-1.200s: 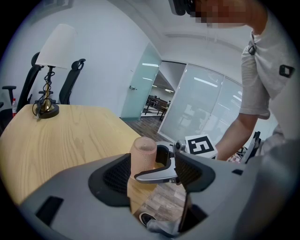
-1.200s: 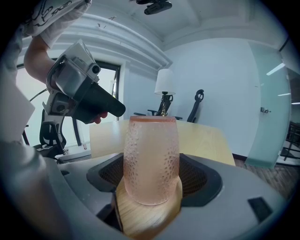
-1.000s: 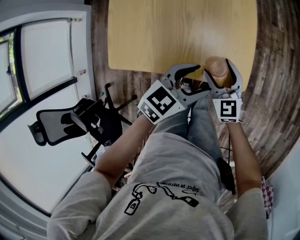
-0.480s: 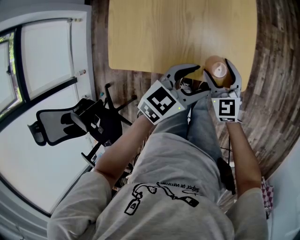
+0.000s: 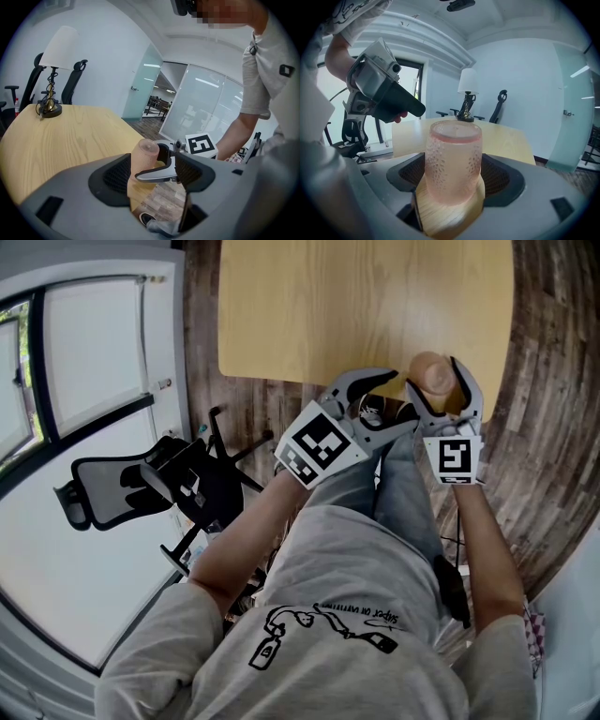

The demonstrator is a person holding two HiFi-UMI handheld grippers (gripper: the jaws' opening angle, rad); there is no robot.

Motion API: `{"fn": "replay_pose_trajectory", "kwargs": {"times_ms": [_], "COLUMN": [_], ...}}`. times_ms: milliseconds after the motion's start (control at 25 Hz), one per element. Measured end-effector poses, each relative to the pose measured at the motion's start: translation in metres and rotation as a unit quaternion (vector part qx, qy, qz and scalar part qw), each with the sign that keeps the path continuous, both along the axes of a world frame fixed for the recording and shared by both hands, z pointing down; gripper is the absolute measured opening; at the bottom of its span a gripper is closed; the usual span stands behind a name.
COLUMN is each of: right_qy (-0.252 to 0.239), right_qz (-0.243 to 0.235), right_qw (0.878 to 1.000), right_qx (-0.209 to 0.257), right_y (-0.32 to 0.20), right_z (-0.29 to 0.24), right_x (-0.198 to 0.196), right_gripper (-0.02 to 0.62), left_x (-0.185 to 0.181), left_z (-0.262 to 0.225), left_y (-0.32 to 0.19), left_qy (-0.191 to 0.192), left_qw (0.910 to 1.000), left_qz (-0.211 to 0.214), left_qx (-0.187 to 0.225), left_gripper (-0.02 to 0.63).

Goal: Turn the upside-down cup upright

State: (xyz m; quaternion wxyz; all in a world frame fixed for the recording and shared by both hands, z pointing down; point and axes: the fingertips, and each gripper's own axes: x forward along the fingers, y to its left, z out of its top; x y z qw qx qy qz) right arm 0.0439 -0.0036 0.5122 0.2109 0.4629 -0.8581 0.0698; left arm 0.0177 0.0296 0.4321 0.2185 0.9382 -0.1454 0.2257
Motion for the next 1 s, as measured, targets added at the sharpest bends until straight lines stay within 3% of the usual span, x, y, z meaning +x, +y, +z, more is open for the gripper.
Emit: {"fn": "replay_pose_trajectory", "kwargs": {"times_ms": [160,520,680,800,880,1000], "right_qy": [0.0,-0.016,-0.04,-0.058,-0.07,-0.096], "right_qz": [-0.004,-0.001,0.006,0.009,0.018,0.038], "right_qw": [1.0,0.999,0.999,0.998,0.997,0.994], "right_qx": [0.01,0.044,0.027,-0.002,-0.027,-0.046], "right_y": [0.0,0.007,0.012,0.015,0.019,0.023], "right_z": [-0.008,-0.067,-0.099,-0.124,-0.14,-0.167], "right_x": [0.001,0.005,0.011,0.015,0.017,0.016], "right_gripper": [0.35,0.348,0.34,0.174,0.088,0.044], "left_x": [0.0,-0.008,-0.013,-0.011,-0.008,-0.004], "left_z": [-0.004,-0.054,-0.083,-0.106,-0.119,-0.137], "left_y": [-0.002,-0.01,-0.014,-0.015,-0.012,-0.006], "left_qy": [0.005,0.07,0.093,0.108,0.116,0.12], "left_qw": [1.0,0.9957,0.9918,0.989,0.9879,0.9872], "left_qz": [-0.006,-0.054,-0.075,-0.085,-0.085,-0.087], "left_qx": [0.002,0.03,0.045,0.055,0.059,0.057], "left_gripper": [0.299,0.293,0.16,0.055,0.027,0.011]}}
